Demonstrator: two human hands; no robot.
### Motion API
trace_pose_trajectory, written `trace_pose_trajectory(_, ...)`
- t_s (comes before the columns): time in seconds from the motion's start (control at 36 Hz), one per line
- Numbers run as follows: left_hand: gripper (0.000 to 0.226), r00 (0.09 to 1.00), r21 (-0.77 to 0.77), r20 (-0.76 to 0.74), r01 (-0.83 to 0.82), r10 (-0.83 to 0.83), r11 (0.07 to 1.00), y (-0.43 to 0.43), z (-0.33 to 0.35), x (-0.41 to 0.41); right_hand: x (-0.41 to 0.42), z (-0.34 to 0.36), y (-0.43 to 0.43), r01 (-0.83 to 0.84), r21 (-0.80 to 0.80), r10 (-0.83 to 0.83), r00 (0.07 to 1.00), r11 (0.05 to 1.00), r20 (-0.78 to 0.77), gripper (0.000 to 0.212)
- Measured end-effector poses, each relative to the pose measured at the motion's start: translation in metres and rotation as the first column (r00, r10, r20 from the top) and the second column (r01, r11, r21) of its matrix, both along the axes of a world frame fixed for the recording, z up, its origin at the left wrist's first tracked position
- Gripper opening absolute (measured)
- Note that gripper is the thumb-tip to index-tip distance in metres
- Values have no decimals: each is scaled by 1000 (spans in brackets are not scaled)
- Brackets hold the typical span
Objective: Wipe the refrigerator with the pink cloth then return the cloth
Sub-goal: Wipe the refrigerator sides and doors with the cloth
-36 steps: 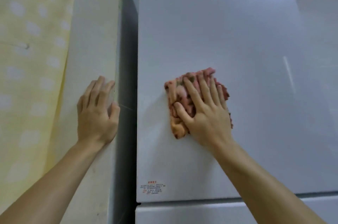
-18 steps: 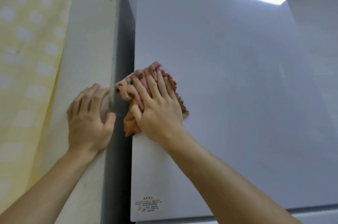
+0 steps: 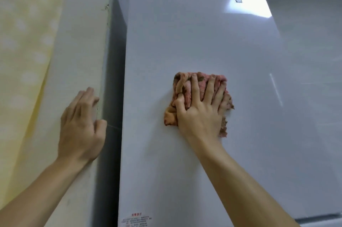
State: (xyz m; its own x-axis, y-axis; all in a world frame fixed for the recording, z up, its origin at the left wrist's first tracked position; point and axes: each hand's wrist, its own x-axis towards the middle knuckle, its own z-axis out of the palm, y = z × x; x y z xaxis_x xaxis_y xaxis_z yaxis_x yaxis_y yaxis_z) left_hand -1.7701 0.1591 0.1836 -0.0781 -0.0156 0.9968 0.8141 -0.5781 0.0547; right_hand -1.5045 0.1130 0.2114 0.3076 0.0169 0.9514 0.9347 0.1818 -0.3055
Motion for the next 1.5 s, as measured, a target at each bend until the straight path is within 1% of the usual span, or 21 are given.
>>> trace_pose_trajectory(0.06, 68, 1000, 1, -7, -3, 3, 1000, 1, 1, 1, -17, 4, 6, 1, 29, 0, 999, 1000, -34, 75)
trace_pose_trajectory(0.11, 66, 1000, 9, -3, -13, 13, 1000, 0, 0, 3, -35, 4, 11, 11, 46, -10, 1000, 999, -8, 74)
trace_pose_trajectory(0.22, 66, 1000, 15, 3, -3, 3, 1000, 0, -1, 5, -74, -10, 15, -11, 62, -5, 969, 998, 246, 70)
trace_pose_trajectory(0.28, 67, 1000, 16, -5, -2, 2, 1000, 2, 0, 3, -88, -26, 16, -43, 53, 19, 919, 998, 395, 70)
trace_pose_trajectory(0.36, 65, 999, 22, -39, -18, 19, 1000, 5, -1, -1, -88, -48, 16, -10, -12, 15, 825, 1000, 566, 70)
trace_pose_trajectory(0.42, 67, 998, 19, -55, -23, 24, 1000, 4, -1, -1, -79, -55, 14, -20, -10, 22, 789, 1000, 615, 67)
trace_pose_trajectory(0.53, 67, 1000, -20, -7, 12, -12, 1000, -3, 1, 5, -52, -65, 10, -13, 9, 4, 762, 1000, 648, 64)
trace_pose_trajectory(0.61, 65, 1000, -13, 1, 16, -16, 1000, -6, 0, 6, -20, -73, 7, -35, 74, -17, 796, 997, 605, 65)
trace_pose_trajectory(0.72, 56, 1000, -8, 21, -8, 8, 1000, -11, 6, 6, 29, -74, 2, -34, 171, -50, 884, 985, 465, 66)
trace_pose_trajectory(0.78, 55, 1000, -9, 22, -14, 14, 1000, -11, 10, 7, 43, -67, 1, 12, 180, -77, 931, 984, 357, 66)
trace_pose_trajectory(0.83, 58, 1000, -6, 2, -28, 28, 1000, -9, 12, 8, 41, -59, 2, 44, 171, -78, 978, 984, 195, 66)
trace_pose_trajectory(0.97, 63, 999, 6, -2, -51, 51, 999, -3, 10, 11, 3, -36, 10, 103, 167, -91, 993, 981, -78, 70)
trace_pose_trajectory(1.03, 63, 999, 26, 12, -51, 51, 998, -3, 12, 13, -13, -29, 12, 119, 191, -108, 992, 974, -69, 69)
trace_pose_trajectory(1.08, 61, 998, 46, 28, -49, 48, 998, -3, 14, 16, -28, -29, 15, 94, 208, -109, 992, 974, 60, 67)
trace_pose_trajectory(1.14, 57, 997, 67, 57, -49, 45, 997, -3, 18, 18, -31, -33, 15, 34, 177, -70, 976, 984, 205, 66)
trace_pose_trajectory(1.22, 50, 993, 94, 105, -66, 56, 993, -3, 32, 21, -13, -31, 8, -24, 103, -20, 915, 994, 403, 66)
trace_pose_trajectory(1.31, 50, 992, 107, 120, -50, 37, 993, -4, 58, 23, 10, -16, 4, -56, 134, -19, 865, 989, 502, 61)
trace_pose_trajectory(1.36, 54, 996, 99, 91, -33, 24, 995, -2, 79, 22, 22, -2, 4, -60, 167, -24, 888, 984, 460, 60)
trace_pose_trajectory(1.39, 57, 997, 97, 71, -31, 24, 995, -2, 89, 21, 29, 8, 5, -44, 189, -36, 916, 981, 400, 60)
trace_pose_trajectory(1.44, 60, 999, 93, 35, -27, 24, 995, 5, 113, 16, 50, 31, 3, 21, 221, -69, 975, 975, 212, 61)
trace_pose_trajectory(1.5, 61, 1000, 102, 10, -24, 23, 994, 15, 135, 9, 68, 55, 0, 73, 168, -77, 997, 983, 21, 65)
